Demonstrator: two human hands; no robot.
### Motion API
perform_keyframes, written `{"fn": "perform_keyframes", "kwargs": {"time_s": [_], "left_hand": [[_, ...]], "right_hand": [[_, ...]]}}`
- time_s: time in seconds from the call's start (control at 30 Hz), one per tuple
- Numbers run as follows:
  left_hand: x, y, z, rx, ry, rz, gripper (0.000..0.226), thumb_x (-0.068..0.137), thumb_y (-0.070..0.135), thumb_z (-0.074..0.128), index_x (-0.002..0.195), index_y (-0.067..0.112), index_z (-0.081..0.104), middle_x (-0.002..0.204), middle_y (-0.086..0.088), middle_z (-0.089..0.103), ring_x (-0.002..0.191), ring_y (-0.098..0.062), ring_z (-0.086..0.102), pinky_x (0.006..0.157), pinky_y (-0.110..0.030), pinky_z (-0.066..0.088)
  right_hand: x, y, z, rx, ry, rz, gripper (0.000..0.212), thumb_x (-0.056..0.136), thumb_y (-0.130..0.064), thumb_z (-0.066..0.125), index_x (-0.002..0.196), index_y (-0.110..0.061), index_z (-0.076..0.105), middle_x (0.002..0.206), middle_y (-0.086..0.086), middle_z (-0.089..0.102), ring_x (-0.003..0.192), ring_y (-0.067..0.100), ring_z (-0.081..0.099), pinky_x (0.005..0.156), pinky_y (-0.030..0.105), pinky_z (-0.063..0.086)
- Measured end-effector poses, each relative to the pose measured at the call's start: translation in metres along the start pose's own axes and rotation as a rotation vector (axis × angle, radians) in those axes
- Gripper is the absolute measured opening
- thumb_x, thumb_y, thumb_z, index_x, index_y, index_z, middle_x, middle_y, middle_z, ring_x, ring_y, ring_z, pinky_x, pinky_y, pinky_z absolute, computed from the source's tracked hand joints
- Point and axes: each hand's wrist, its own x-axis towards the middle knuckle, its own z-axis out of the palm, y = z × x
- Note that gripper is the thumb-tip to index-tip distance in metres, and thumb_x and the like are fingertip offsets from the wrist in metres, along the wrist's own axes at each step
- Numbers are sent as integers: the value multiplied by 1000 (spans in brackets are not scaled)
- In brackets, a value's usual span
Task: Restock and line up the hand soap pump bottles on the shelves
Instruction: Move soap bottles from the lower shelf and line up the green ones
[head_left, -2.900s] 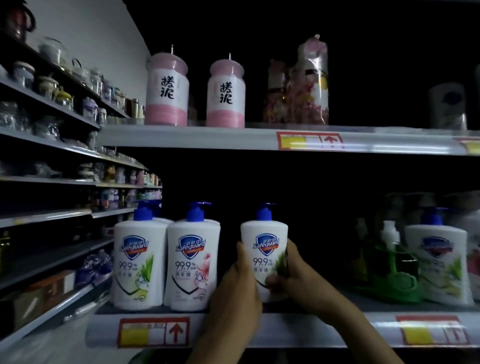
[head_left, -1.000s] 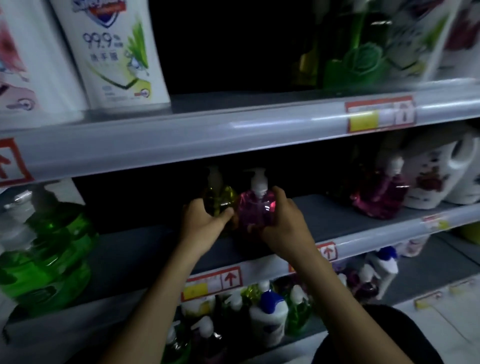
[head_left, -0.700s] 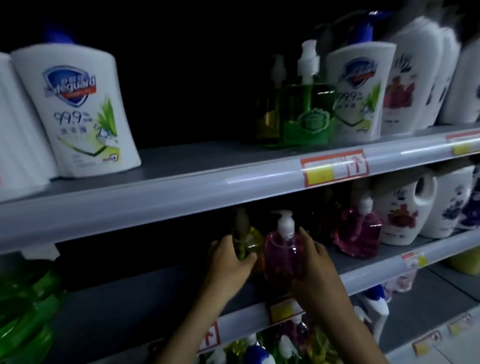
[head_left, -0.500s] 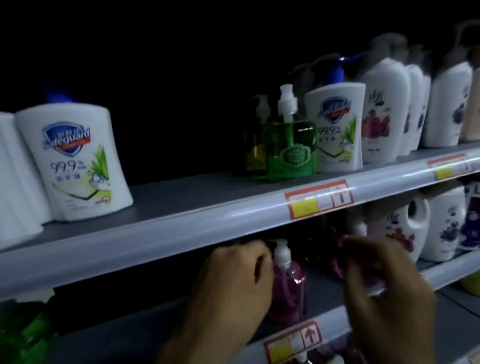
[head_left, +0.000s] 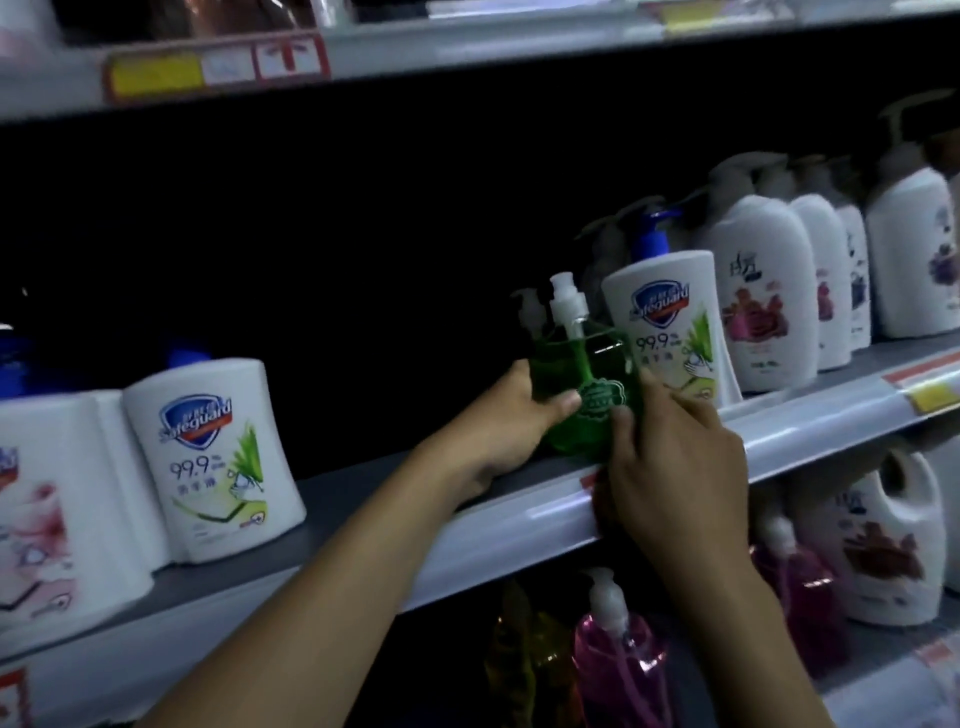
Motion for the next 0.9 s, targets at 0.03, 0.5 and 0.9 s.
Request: {"fn": "perform_keyframes", "kwargs": {"time_s": [0.03, 0.5, 0.9], "left_hand": [[2, -2, 1, 55, 19, 9, 34, 95, 23, 57, 127, 15, 47, 118, -6, 64, 108, -20, 62, 101, -43, 46], [-96, 27, -15, 310, 391, 598, 63, 89, 48, 51, 146, 37, 27, 133, 32, 41, 120, 20, 38, 91, -1, 37], [-236, -93, -25, 281, 523, 484, 63, 97, 42, 46, 150, 19, 21, 149, 17, 30, 140, -6, 31, 111, -27, 32]], "right_hand": [[2, 1, 3, 46, 17, 18, 44, 97, -28, 44, 138, -12, 49, 126, 13, 63, 123, 30, 50, 94, 40, 41], [-33, -23, -44, 946, 214, 38, 46, 72, -36, 75, 117, -35, 68, 109, -23, 69, 101, -11, 63, 79, 5, 49], [-170, -36, -18, 784, -142, -249, 64, 84, -26, 65, 143, -23, 42, 119, -5, 47, 111, 13, 55, 90, 19, 47]]}}
